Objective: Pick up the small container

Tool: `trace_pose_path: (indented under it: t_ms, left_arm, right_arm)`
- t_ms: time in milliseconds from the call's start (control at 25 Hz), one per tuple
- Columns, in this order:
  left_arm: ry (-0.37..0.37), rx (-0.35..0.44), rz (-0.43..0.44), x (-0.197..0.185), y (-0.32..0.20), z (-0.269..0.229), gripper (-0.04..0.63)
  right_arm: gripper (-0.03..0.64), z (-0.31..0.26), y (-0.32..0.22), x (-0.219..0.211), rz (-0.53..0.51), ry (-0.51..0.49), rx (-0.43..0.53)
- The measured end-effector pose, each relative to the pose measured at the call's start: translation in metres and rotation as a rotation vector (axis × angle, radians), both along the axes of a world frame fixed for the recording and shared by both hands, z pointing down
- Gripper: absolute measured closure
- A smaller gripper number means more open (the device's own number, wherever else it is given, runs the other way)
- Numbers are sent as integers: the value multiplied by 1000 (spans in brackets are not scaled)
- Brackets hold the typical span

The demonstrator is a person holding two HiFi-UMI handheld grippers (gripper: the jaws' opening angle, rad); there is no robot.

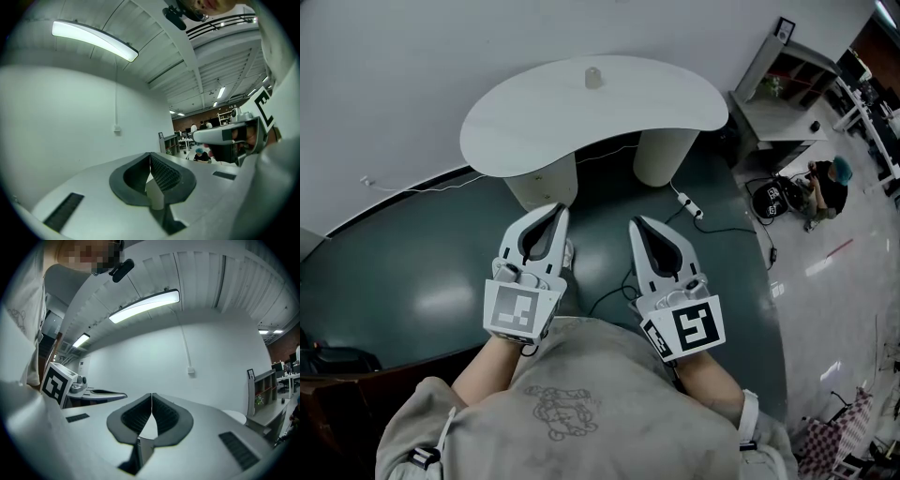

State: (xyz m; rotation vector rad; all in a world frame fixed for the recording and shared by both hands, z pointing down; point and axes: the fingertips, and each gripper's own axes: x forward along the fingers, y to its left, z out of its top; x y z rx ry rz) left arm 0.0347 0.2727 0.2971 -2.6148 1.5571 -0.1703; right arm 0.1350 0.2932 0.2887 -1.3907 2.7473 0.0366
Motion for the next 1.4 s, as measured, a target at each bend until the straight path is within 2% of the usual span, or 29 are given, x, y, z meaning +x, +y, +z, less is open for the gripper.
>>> trace_pose_path:
  t_ms: [240, 680, 1080, 1400]
  left_arm:
    - [2, 21, 4, 0, -19, 9, 578]
    - [6, 10, 37, -8, -79, 24, 578]
    - [14, -46, 82, -24, -166, 33, 578]
    - [15, -94, 114, -48, -251, 37, 578]
  right_arm:
    - [588, 16, -21, 1, 17, 2, 9]
    - [588, 29, -79, -11, 36, 18, 0]
    - [588, 33, -169, -33, 60, 25, -47]
    - [588, 45, -253, -60, 69, 7, -124]
